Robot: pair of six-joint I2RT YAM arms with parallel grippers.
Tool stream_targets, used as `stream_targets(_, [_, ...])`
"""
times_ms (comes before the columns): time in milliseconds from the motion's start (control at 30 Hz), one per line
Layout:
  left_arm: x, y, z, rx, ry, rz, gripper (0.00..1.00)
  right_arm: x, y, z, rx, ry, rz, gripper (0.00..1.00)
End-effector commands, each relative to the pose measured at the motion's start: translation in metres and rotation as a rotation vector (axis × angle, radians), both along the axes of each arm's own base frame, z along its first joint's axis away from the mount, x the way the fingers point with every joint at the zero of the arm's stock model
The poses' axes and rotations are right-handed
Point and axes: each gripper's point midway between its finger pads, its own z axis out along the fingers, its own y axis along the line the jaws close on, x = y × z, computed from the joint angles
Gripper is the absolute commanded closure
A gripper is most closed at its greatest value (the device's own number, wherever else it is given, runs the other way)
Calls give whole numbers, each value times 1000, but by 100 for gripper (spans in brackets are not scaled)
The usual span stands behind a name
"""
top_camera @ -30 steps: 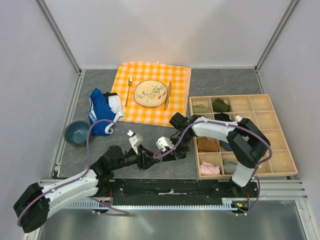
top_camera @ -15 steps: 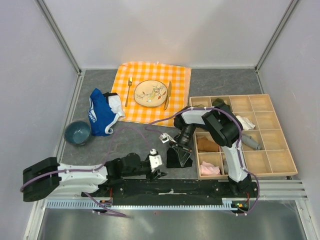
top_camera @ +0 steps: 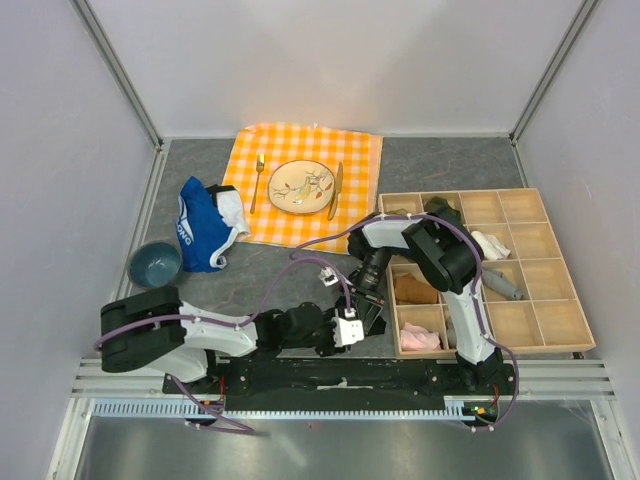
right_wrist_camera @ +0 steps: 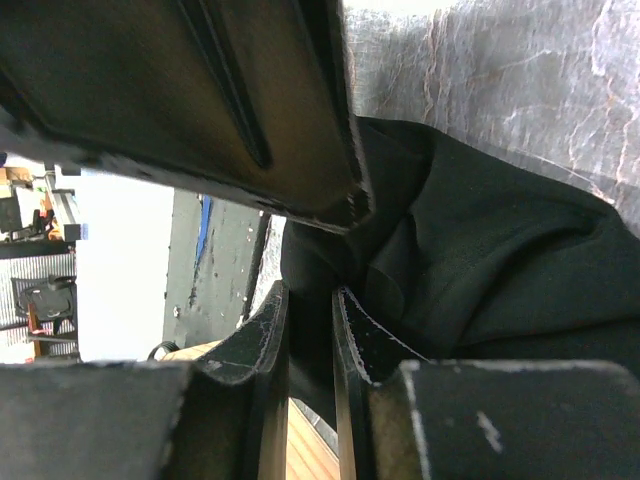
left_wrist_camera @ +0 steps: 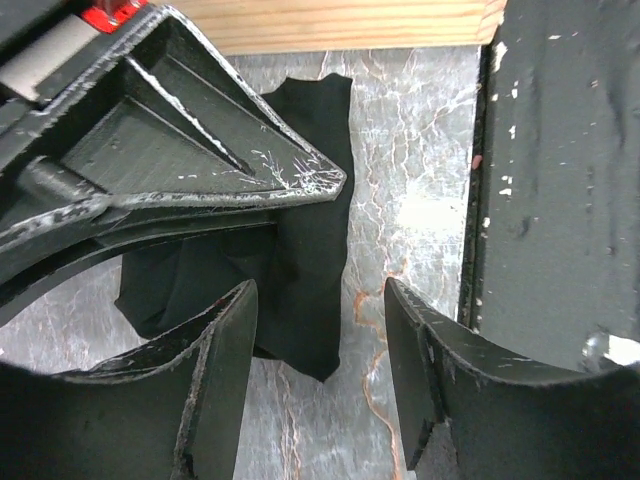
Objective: Roll the underwear
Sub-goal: Roll the underwear to the center of the board.
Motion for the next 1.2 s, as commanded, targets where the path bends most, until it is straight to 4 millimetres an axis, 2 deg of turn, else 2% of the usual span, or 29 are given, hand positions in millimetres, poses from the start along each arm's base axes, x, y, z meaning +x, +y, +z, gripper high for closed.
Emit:
stream_targets(0, [13,-17,1,26,-79,-14,41,5,5,0,42,-19,12,85])
stream_targets(67, [18,-17,-7,56,-84,15,45,6,6,0,45,-22,11,85])
stream_targets(133, [21,-15,-12,81,-70,40,56,5,5,1,45,-24,14,85])
stream_targets(167, [20,-18,-13,85,-46,51,72,5,5,0,43,-23,15,84])
stream_targets(267, [13,-14,-23,119,36,74,98,7,6,2,51,-38,12,79])
stream_targets(367, [8,-5,-32,155,166,146,98,20,9,11,71,-101,-15,73])
stream_targets(400, [3,-4,-32,154,213,147,98,35,13,20,114,-176,-41,71])
stream_targets(467, [-9,2,-37,151,341,190,98,50,12,28,96,-250,-96,63])
stream_targets(500, [-12,3,-36,143,375,202,98,72,16,41,145,-361,-139,60])
stream_targets(533, [-15,6,-37,133,432,238,98,80,11,42,111,-398,-182,53])
stream_targets(567, [-21,10,-40,131,477,237,98,89,10,46,112,-444,-211,52])
stream_targets(600, [-23,12,-41,125,511,247,98,108,9,58,147,-537,-256,51])
stream_targets(667, [-23,17,-44,124,587,294,98,118,1,63,131,-588,-309,50])
stream_targets(700, [-28,18,-45,129,631,281,98,130,-3,74,156,-637,-344,50])
stream_targets(733, [-24,21,-47,128,681,322,98,131,-7,76,158,-646,-361,51])
stream_targets(767, [-28,22,-48,135,735,309,98,133,-9,80,174,-660,-366,51])
stream_targets(800, [-28,22,-48,132,770,311,98,135,-13,91,206,-690,-375,52])
stream_targets(833, [-21,26,-53,133,820,363,98,128,-16,91,225,-686,-367,51])
stream_targets(867, [-25,28,-52,135,874,354,98,124,-17,95,254,-694,-356,52])
stream_targets(900, [-24,26,-51,121,903,349,98,118,-15,109,324,-738,-329,52])
stream_targets(967, [-21,31,-54,110,990,386,98,105,-17,113,377,-748,-301,52])
stream_targets(1000, [-20,32,-55,108,1022,394,98,99,-16,124,434,-772,-281,53])
stream_targets(1100, [-14,34,-61,111,1118,437,97,76,-13,122,490,-767,-207,55])
stream_targets(1167, [-11,34,-66,134,1172,457,97,61,-10,110,472,-751,-152,58])
